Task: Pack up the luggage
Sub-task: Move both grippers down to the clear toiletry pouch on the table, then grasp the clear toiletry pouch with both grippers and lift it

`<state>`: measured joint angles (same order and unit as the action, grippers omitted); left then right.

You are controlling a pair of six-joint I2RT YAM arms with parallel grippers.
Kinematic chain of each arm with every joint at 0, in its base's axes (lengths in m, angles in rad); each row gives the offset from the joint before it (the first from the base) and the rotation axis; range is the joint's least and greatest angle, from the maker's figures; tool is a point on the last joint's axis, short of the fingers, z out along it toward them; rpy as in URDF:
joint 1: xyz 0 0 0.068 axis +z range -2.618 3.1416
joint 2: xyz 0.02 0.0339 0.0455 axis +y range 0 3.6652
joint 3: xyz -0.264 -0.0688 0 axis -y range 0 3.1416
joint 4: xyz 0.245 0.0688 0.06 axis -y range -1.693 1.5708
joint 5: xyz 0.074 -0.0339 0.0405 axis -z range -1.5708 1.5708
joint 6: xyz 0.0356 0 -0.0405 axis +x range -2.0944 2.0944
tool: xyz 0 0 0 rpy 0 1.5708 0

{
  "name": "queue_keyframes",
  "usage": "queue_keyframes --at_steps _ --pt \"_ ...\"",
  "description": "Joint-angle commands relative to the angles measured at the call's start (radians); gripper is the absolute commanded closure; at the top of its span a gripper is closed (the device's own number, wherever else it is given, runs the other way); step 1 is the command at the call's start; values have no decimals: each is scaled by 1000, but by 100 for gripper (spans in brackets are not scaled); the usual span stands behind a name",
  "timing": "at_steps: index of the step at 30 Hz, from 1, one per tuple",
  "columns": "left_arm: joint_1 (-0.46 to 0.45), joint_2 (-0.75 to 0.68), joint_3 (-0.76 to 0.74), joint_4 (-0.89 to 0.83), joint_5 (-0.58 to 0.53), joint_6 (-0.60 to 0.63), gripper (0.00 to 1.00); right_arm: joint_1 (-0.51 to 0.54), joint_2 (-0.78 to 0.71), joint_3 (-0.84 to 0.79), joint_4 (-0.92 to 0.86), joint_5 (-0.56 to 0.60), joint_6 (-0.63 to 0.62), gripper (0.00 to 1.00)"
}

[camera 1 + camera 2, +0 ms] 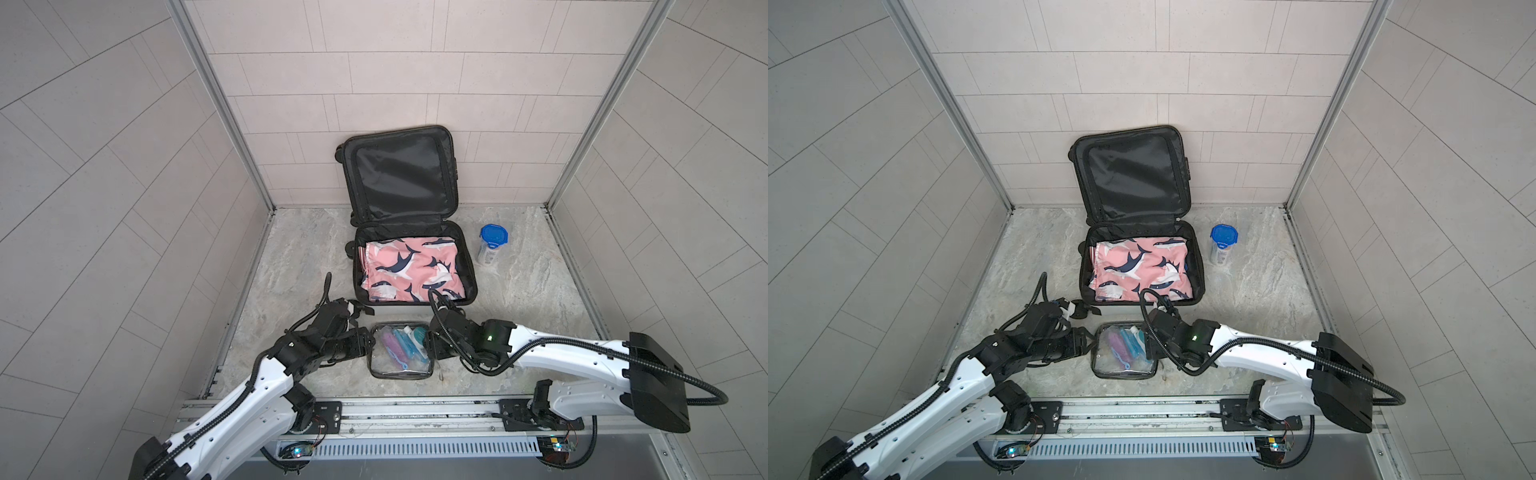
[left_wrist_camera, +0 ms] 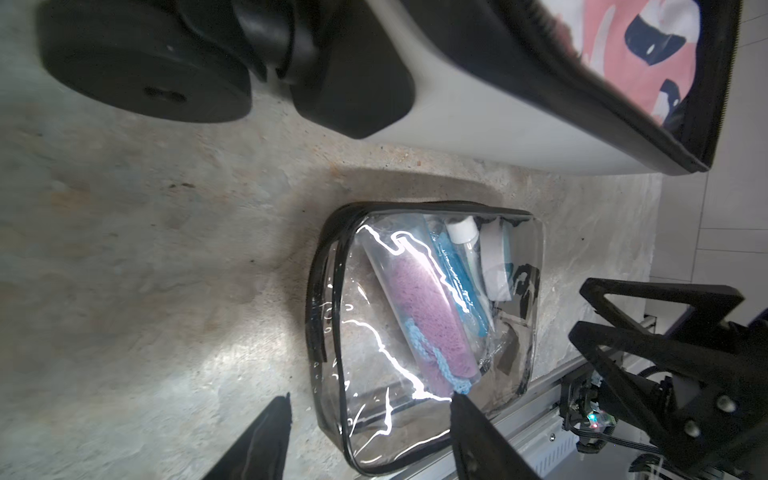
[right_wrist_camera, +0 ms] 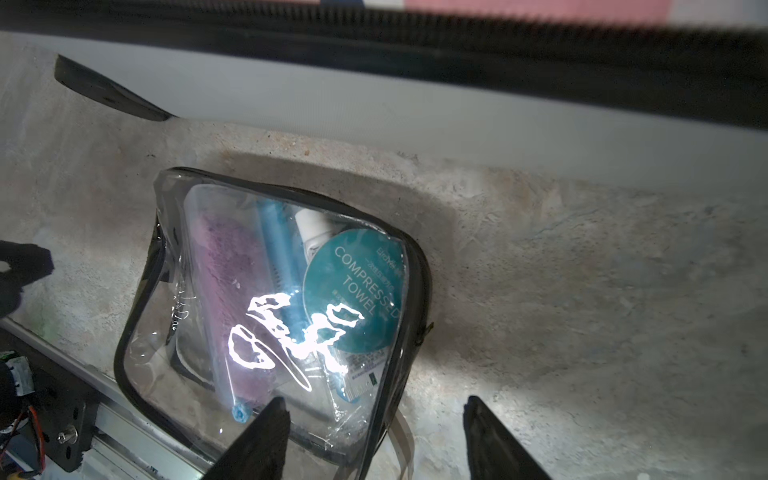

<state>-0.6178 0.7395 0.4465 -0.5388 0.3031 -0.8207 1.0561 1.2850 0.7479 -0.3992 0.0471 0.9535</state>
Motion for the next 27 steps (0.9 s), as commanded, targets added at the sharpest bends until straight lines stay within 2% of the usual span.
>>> queue_keyframes --at_steps 1,14,18,23,27 --pt "-18 7 -50 110 4 -65 33 10 20 -21 55 24 52 30" --pt "-47 173 -114 281 17 -86 33 19 150 -49 181 -25 113 30" --pt "-61 221 -123 335 30 -90 36 22 169 -58 219 -39 128 33" --pt "-101 239 -113 391 41 -106 43 37 171 -47 237 -41 136 44" --pt "-132 228 -108 414 36 -125 54 55 167 -32 236 -36 144 57"
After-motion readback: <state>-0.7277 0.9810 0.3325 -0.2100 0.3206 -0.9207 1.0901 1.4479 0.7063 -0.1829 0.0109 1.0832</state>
